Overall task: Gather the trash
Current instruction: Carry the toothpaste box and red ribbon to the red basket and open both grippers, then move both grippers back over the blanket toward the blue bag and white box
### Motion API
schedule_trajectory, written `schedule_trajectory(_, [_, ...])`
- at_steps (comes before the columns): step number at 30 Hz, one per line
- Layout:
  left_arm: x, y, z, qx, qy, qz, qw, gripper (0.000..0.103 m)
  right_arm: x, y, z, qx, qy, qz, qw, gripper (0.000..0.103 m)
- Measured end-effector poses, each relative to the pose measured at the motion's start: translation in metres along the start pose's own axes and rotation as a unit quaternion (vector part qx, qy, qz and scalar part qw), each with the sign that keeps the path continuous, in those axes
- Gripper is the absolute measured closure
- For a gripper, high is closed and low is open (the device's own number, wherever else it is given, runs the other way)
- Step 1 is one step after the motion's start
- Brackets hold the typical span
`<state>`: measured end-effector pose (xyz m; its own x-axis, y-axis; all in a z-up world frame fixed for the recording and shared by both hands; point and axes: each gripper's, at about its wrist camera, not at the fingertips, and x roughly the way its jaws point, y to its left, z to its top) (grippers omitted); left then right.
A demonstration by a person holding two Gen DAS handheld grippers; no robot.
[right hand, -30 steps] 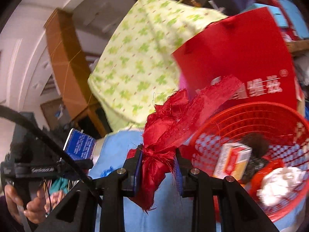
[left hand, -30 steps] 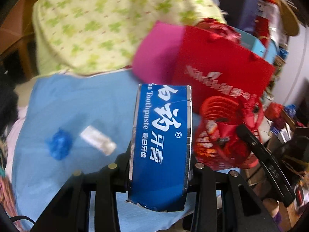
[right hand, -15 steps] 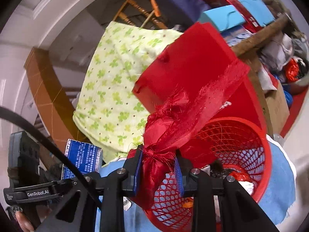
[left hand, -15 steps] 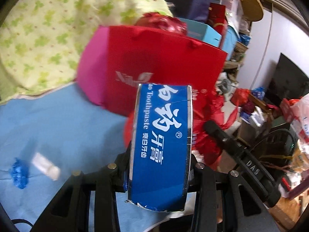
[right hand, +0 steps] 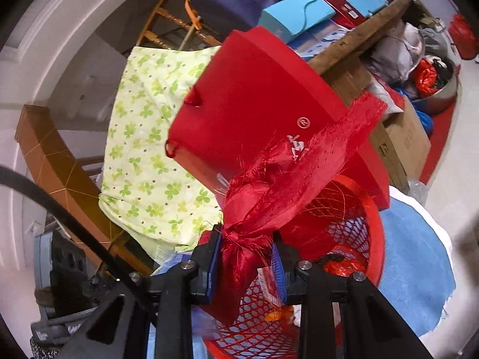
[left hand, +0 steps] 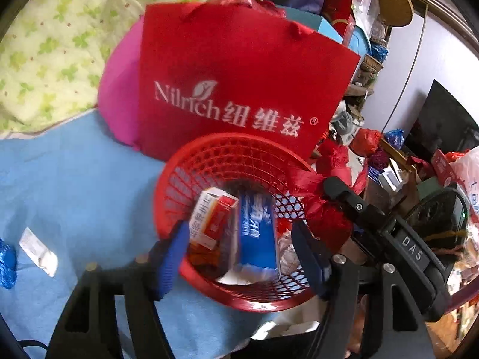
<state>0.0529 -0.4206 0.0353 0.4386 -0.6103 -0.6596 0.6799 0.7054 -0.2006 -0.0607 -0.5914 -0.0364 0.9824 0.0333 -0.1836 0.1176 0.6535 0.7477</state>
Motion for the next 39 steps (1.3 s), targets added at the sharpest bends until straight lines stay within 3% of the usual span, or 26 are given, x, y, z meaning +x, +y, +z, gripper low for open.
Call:
schedule_trajectory(1, [-0.004, 0.001, -0.001, 0.004, -0.003, 0.002, 1.0, 0.031, 0.001, -0.001, 0.0, 0.004, 0.003, -0.002, 1.0, 0.063])
schedule_trajectory(3, [-0.011, 0.006, -0.004, 0.005, -0.008, 0.007, 0.9999, 0.031, 0.003, -0.003, 0.0, 0.01, 0.008, -0.005, 1.0, 0.036])
schedule_trajectory(9, [-0.039, 0.032, -0.031, 0.009, -0.025, 0.052, 0.9983, 0.029, -0.007, 0.008, -0.006, -0.019, -0.008, 0.003, 1.0, 0.036])
schedule_trajectory(14, [-0.058, 0.062, -0.071, 0.0, -0.014, 0.104, 0.9945, 0.028, -0.013, 0.034, -0.012, -0.074, -0.041, 0.019, 0.996, 0.036])
schedule_trajectory(21, [-0.091, 0.128, -0.13, -0.047, 0.01, 0.184, 0.9818, 0.028, -0.014, 0.104, -0.045, -0.194, -0.062, 0.09, 0.975, 0.036])
schedule_trajectory(25, [-0.112, 0.171, -0.158, -0.083, 0.014, 0.237, 0.9679, 0.028, 0.006, 0.14, -0.074, -0.243, -0.017, 0.127, 0.962, 0.036])
schedule_trajectory(28, [-0.122, 0.201, -0.171, -0.121, 0.013, 0.254, 0.9595, 0.028, 0.031, 0.159, -0.097, -0.26, 0.037, 0.141, 0.955, 0.036])
schedule_trajectory(34, [-0.137, 0.242, -0.191, -0.177, 0.001, 0.271, 0.9462, 0.028, 0.106, 0.185, -0.152, -0.282, 0.175, 0.098, 0.938, 0.036])
schedule_trajectory(39, [-0.142, 0.257, -0.198, -0.184, 0.003, 0.3, 0.9361, 0.028, 0.137, 0.187, -0.177, -0.282, 0.224, 0.074, 0.93, 0.036])
